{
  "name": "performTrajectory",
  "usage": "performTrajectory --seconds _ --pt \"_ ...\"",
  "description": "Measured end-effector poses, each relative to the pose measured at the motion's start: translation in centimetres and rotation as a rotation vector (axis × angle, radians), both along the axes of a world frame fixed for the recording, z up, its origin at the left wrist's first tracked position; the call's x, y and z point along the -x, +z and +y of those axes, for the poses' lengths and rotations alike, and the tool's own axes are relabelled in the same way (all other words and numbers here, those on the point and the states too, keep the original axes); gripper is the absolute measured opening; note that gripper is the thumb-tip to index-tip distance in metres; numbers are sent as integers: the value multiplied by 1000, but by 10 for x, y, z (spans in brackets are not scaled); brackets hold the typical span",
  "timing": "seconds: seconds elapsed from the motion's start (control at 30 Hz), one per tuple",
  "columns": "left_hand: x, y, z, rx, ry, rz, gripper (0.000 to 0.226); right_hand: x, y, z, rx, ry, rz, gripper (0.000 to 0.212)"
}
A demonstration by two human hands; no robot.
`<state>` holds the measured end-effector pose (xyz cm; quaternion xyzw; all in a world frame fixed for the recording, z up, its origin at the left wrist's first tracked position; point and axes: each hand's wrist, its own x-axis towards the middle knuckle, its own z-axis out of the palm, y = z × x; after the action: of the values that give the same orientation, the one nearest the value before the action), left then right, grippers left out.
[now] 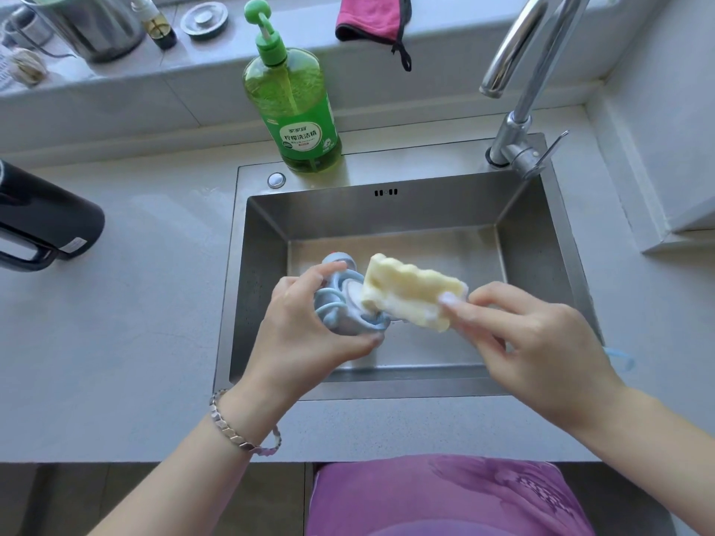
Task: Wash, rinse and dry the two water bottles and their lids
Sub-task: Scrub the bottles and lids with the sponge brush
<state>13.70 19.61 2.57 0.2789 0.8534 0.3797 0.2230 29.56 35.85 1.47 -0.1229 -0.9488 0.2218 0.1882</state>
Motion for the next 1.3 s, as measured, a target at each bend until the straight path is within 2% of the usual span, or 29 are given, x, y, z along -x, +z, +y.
performTrajectory --seconds 0.13,0.23,0.47,0.63,0.8,0.97,1.07,1.17,1.3 --pt "6 0 2 -37 62 -35 62 -2 1 5 -23 103 83 19" --pt "-1 -2 7 -34 0 -75 68 2 2 2 27 148 133 18" --pt "1 -3 4 -81 44 -55 64 2 3 5 1 160 110 19" --pt "-9 -4 6 -47 0 -61 59 16 3 0 -8 81 135 18" --pt "5 -8 0 -55 75 -96 70 8 5 -5 -28 154 130 22" --pt "-9 -1 4 -52 -33 -101 65 21 4 5 -40 17 101 21" --pt "0 -6 2 -77 54 -101 68 14 0 1 -43 36 70 23" --pt "4 -11 0 -68 83 -121 73 9 2 -10 24 95 86 23" --pt "-7 -10 4 -79 15 -100 73 14 -6 2 99 -17 92 23"
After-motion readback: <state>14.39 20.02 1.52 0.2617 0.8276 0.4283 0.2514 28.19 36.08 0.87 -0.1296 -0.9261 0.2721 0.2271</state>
